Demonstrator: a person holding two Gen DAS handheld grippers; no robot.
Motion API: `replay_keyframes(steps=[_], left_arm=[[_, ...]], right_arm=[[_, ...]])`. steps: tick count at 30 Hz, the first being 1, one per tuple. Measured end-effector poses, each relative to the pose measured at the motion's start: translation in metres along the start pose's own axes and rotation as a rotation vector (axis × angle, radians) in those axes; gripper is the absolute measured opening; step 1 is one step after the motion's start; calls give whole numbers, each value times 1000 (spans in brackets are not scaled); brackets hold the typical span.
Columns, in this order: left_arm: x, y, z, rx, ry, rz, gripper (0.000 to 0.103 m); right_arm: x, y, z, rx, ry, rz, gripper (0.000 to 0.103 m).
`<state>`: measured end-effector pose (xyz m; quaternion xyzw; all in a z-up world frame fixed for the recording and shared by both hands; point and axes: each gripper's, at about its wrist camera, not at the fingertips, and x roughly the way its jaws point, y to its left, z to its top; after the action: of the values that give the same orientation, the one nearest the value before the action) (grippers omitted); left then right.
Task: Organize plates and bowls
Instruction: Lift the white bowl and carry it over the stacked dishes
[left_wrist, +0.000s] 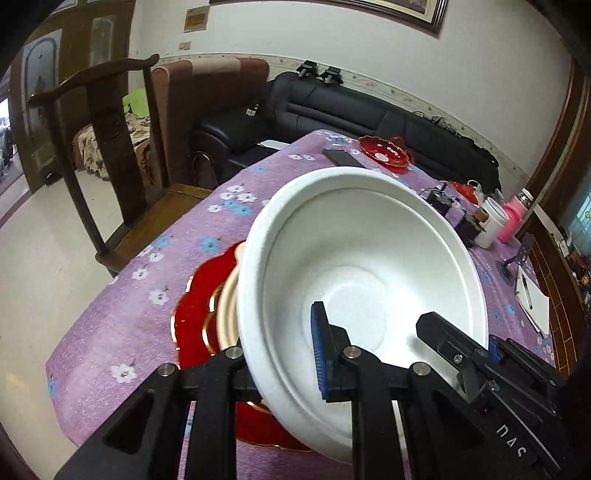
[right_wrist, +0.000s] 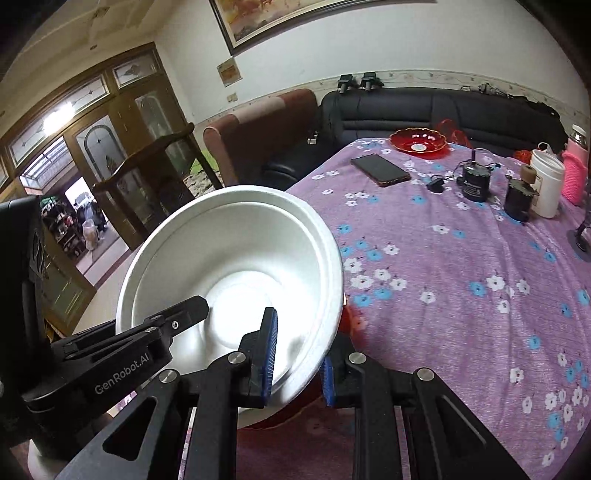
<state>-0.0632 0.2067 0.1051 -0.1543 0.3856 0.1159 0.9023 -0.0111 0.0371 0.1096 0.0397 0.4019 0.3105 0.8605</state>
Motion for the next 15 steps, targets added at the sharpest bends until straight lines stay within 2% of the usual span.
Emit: replay_keyframes(steps=[8, 15], left_arm=[[-7, 1, -6, 45, -63, 86, 17], [-9, -1, -6, 82, -98, 143, 17]], right_arm=[[13, 14, -6, -53, 14, -40, 24], [21, 14, -7, -40, 23, -38, 24]])
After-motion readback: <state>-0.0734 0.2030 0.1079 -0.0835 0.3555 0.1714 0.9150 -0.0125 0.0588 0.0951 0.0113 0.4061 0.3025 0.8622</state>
